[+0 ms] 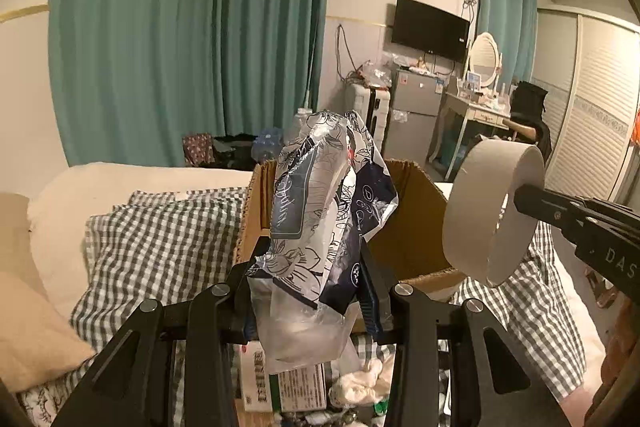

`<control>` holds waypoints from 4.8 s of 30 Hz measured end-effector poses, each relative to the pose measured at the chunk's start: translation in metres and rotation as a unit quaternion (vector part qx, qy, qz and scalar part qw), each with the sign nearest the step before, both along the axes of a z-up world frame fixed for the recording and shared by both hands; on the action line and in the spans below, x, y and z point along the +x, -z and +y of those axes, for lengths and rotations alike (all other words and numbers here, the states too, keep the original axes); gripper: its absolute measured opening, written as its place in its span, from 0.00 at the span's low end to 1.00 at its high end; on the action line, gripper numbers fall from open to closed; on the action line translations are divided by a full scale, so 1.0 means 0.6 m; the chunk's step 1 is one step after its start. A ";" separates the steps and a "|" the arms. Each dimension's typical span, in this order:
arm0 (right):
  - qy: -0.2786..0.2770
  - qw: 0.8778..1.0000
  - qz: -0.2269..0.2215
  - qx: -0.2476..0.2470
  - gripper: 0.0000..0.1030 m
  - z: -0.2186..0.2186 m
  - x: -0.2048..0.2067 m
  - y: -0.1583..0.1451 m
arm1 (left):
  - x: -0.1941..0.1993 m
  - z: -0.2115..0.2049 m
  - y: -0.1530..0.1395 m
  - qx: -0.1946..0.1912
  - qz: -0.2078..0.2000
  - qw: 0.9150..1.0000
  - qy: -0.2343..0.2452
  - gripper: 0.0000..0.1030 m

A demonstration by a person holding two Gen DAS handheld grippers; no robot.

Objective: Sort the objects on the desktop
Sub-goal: 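Lift the plastic bag and tape roll and carry both over the cardboard box, then open both grippers to drop the plastic bag and tape roll into the box, then grasp the white-green medicine box with the left gripper while the right gripper grasps the black eyeglass case, then lift the medicine box and black case and carry them over the cardboard box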

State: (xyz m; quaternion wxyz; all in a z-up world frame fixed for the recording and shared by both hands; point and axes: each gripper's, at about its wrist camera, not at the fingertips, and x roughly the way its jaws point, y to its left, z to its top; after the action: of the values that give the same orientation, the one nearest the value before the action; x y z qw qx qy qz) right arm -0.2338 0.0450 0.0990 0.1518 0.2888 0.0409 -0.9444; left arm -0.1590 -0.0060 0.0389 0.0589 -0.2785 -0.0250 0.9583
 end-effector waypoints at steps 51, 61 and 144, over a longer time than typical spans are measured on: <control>0.040 0.999 -0.004 -0.008 0.59 0.006 -0.117 -0.013 | -0.106 0.002 -0.031 0.020 -0.022 0.999 -0.044 0.97; 0.022 0.999 0.028 -0.006 0.81 0.014 0.039 -0.100 | 0.032 0.003 -0.118 -0.002 0.006 0.999 -0.048 1.00; 0.063 0.984 -0.168 0.005 0.67 0.039 0.006 0.366 | 0.018 -0.014 0.281 0.022 -0.093 0.993 -0.070 0.77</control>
State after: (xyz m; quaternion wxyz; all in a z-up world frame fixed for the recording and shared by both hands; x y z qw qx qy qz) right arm -0.2304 0.0682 -0.1206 0.0950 0.4461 0.0010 -0.8899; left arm -0.1482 -0.0146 -0.1299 -0.0052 -0.3623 -0.0709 0.9293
